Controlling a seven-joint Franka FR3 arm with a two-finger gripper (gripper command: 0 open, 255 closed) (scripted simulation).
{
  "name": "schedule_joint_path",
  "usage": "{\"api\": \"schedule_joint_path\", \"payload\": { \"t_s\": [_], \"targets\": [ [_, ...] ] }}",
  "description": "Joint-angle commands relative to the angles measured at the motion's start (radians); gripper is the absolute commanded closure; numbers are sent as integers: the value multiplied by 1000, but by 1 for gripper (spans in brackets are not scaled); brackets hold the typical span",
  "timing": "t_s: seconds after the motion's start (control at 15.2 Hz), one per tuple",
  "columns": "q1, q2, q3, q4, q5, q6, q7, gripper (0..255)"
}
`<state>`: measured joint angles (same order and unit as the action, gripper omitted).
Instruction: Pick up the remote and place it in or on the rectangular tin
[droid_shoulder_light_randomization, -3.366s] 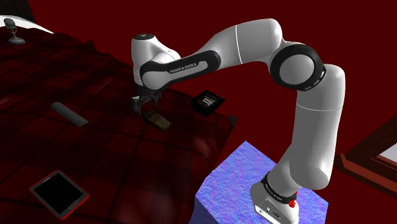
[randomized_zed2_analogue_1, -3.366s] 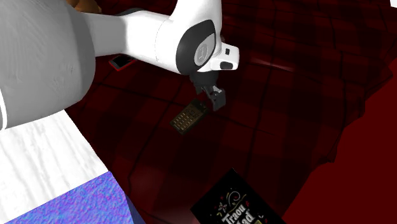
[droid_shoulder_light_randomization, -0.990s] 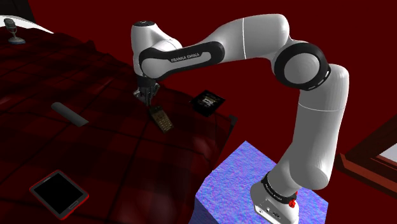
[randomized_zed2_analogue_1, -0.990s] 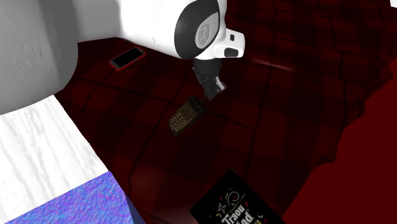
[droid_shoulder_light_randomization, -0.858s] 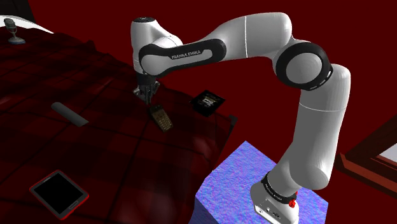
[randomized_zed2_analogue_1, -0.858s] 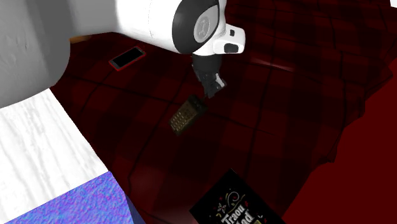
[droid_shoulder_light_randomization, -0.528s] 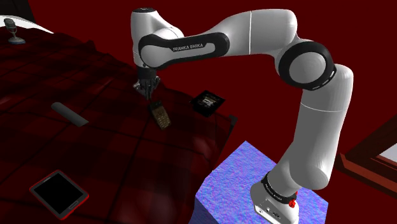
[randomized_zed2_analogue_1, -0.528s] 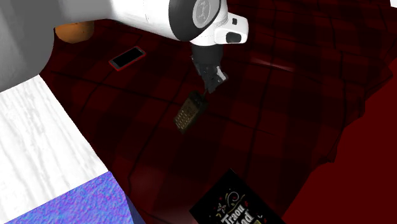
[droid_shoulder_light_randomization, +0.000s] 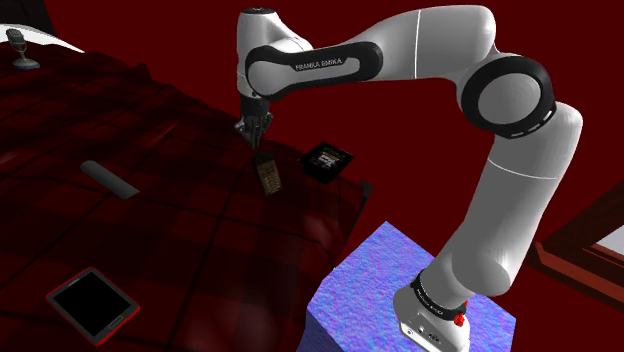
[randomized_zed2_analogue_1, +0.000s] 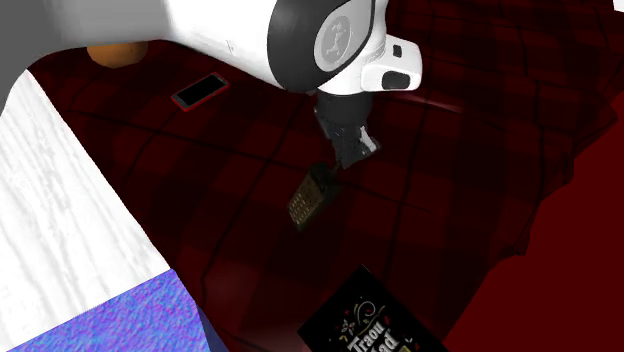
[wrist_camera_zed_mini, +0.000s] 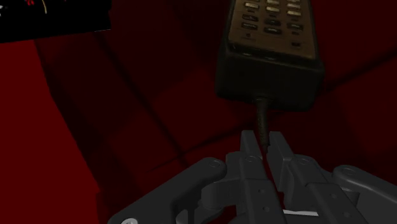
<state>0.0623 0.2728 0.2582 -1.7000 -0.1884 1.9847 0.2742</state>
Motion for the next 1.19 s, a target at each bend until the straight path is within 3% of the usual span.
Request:
{"api": "schedule_joint_path", "payload": {
  "t_s": [0.0, 0.53, 1.12],
  "targets": [
    [-32, -32, -13, -47, 12, 21, -45, 255],
    [-148, -138, -77, -195, 53, 86, -229, 255],
    [-266, -188, -167, -266, 82, 130, -446, 255]
  ]
}}
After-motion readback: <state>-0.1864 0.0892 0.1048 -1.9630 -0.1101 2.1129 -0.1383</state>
